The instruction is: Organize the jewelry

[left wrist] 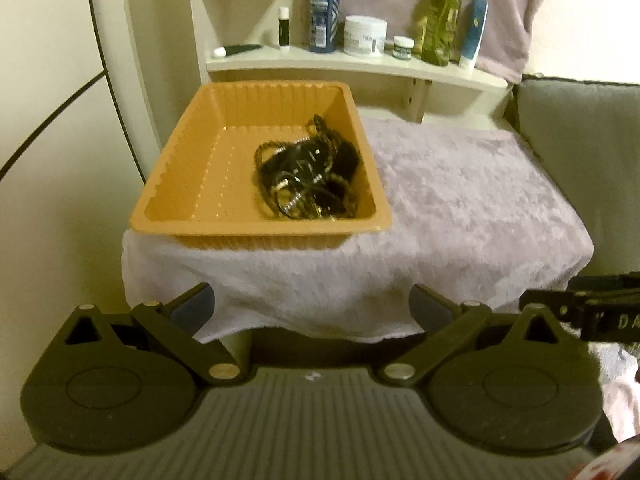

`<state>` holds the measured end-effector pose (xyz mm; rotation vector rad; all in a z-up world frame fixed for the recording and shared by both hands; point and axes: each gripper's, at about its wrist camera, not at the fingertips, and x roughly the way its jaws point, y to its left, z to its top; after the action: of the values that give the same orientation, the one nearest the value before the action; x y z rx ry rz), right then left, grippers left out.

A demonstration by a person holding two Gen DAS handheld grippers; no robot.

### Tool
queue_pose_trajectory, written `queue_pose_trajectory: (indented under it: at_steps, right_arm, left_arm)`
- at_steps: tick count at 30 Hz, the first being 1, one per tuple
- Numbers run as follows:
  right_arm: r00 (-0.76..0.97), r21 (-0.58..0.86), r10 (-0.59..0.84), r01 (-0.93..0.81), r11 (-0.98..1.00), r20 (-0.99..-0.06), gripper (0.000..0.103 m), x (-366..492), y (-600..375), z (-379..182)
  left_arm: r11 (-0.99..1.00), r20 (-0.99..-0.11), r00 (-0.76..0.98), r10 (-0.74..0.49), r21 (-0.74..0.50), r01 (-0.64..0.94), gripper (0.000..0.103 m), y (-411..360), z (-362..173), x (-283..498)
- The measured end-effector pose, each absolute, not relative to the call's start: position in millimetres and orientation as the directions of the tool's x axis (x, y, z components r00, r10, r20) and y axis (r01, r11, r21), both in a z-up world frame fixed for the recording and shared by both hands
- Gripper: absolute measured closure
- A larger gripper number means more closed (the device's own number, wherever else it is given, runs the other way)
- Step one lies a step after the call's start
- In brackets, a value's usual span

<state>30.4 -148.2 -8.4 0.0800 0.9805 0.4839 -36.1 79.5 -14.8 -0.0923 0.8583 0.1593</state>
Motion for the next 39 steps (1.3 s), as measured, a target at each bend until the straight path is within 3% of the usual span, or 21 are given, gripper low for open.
queue_pose_trajectory:
  at_steps: [39]
  right_arm:
    - [0.471,0.265,0.407,-0.340,0.902,-0.783,0.020,27,-153,-12]
  left_arm:
    - [0.988,-0.776,0.627,0.069,-0.034,-0.150,0.000,64,-21,-35]
